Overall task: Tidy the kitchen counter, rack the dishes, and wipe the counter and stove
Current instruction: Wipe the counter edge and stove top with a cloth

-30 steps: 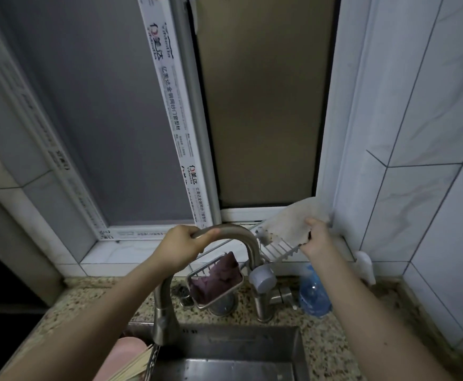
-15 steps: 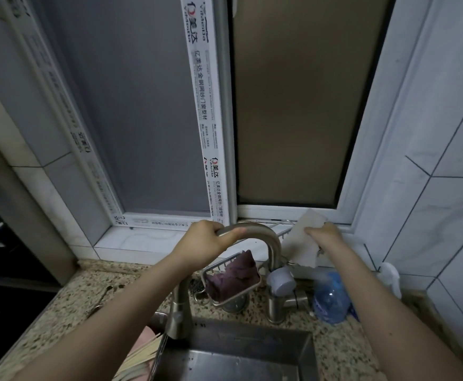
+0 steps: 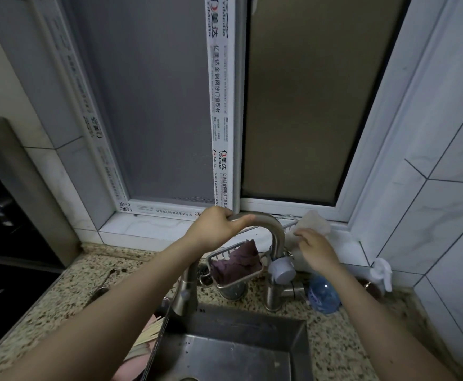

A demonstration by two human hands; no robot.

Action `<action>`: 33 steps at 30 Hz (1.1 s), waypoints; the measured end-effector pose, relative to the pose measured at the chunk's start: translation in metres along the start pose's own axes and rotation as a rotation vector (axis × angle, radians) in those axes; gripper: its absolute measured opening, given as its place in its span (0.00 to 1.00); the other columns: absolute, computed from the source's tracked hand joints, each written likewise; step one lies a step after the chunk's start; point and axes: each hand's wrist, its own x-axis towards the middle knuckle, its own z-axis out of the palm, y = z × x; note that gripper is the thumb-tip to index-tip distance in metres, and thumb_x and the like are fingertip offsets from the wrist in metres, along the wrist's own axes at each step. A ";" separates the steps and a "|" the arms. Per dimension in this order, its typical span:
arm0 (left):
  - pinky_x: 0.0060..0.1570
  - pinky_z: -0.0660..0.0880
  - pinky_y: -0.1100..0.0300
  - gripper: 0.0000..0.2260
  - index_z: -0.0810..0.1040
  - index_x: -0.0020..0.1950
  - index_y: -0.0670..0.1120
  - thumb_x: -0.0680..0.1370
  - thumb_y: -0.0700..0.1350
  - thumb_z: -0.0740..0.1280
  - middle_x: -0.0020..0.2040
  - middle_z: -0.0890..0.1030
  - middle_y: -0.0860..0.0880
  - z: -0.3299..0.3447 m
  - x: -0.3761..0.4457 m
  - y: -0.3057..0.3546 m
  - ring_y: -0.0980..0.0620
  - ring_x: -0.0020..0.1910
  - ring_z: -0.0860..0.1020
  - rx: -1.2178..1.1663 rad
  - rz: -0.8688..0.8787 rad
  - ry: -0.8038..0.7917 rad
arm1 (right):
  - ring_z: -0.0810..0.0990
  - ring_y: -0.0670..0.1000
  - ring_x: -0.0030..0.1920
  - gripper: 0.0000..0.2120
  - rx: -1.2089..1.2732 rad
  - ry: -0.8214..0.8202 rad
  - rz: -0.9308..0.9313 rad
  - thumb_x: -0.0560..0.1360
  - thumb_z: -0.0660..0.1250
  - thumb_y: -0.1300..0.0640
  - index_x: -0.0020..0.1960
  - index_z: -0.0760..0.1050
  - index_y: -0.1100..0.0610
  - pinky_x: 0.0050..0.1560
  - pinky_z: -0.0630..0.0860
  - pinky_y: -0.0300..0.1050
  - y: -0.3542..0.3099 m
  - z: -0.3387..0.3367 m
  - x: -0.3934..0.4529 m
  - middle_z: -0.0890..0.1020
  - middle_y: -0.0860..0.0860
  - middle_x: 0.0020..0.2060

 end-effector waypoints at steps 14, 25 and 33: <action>0.69 0.64 0.51 0.16 0.79 0.53 0.60 0.74 0.58 0.55 0.61 0.77 0.53 -0.017 -0.051 -0.041 0.55 0.64 0.71 -0.615 0.129 0.112 | 0.80 0.48 0.52 0.12 -0.163 0.142 -0.498 0.75 0.63 0.62 0.56 0.79 0.54 0.47 0.71 0.34 -0.078 0.062 -0.115 0.81 0.47 0.52; 0.65 0.69 0.50 0.19 0.81 0.54 0.44 0.73 0.52 0.57 0.59 0.80 0.49 -0.065 -0.107 -0.118 0.52 0.63 0.74 -0.783 0.059 0.229 | 0.79 0.52 0.53 0.10 -0.496 -0.019 -0.051 0.77 0.61 0.57 0.56 0.75 0.56 0.53 0.76 0.45 -0.135 0.091 -0.059 0.80 0.53 0.53; 0.58 0.71 0.53 0.17 0.81 0.50 0.39 0.72 0.49 0.60 0.53 0.82 0.47 -0.076 -0.136 -0.129 0.50 0.58 0.76 -0.893 0.070 0.267 | 0.76 0.51 0.45 0.03 0.035 0.262 -0.119 0.72 0.71 0.57 0.41 0.79 0.56 0.44 0.72 0.44 -0.136 0.048 -0.088 0.76 0.49 0.44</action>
